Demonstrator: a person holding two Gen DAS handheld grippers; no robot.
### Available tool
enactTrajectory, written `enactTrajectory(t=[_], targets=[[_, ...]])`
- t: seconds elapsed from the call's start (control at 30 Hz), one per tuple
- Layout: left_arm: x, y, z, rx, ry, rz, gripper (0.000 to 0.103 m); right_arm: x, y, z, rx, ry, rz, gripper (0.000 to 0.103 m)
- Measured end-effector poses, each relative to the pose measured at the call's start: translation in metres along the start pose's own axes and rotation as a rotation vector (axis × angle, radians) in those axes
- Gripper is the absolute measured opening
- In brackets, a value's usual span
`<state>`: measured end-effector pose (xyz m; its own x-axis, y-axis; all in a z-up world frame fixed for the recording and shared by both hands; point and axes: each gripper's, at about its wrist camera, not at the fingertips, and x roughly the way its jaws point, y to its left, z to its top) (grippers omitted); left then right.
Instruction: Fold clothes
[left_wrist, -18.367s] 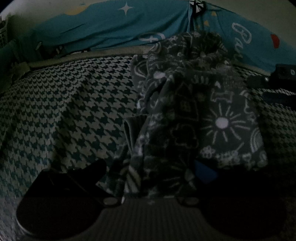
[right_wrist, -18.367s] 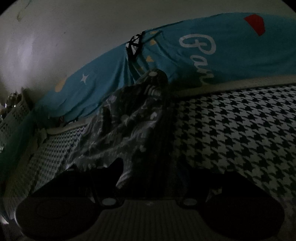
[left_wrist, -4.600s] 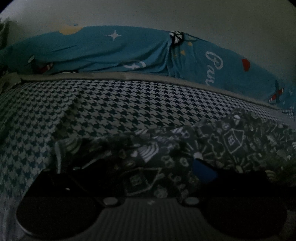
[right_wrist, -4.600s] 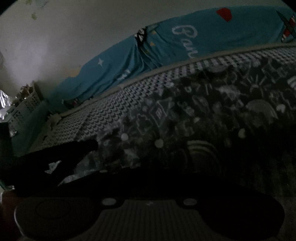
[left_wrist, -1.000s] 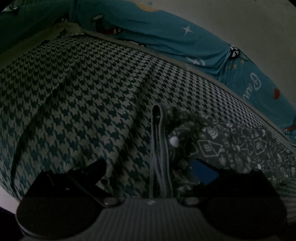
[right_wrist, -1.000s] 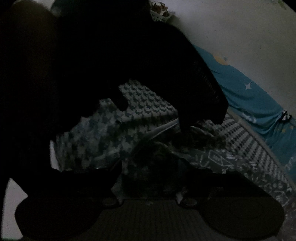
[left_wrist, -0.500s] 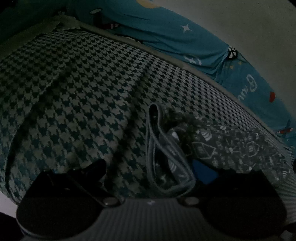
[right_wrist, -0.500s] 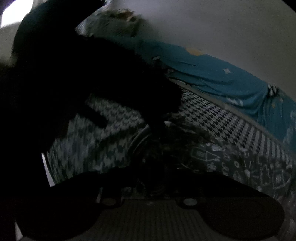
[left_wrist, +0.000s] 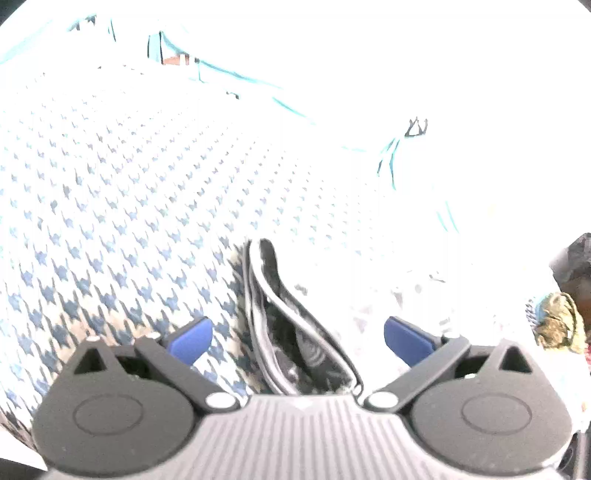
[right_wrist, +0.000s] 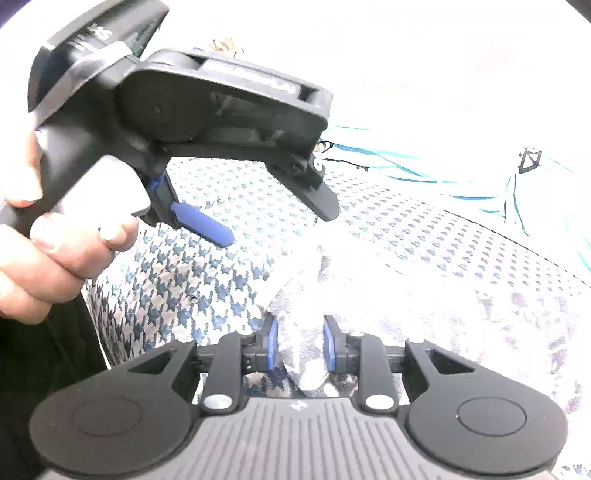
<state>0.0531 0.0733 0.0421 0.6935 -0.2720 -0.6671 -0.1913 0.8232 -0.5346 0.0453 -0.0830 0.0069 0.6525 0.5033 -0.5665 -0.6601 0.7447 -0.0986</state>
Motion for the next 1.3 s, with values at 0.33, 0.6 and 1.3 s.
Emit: enactTrajectory(t=[0.33,0.6,1.3], targets=[[0.021,0.006,-0.006,-0.062,0.086,-0.076,0.103,0.001,0.007,-0.002,-0.03,-0.002,-0.006,0.025],[0.034,-0.005,-0.013,-0.02,0.121,-0.091,0.103,0.004,0.019,-0.003,-0.076,0.013,-0.027,0.025],[0.047,-0.004,-0.015,0.011,0.127,-0.09,0.075,-0.001,0.043,-0.018,-0.196,0.005,-0.082,0.048]])
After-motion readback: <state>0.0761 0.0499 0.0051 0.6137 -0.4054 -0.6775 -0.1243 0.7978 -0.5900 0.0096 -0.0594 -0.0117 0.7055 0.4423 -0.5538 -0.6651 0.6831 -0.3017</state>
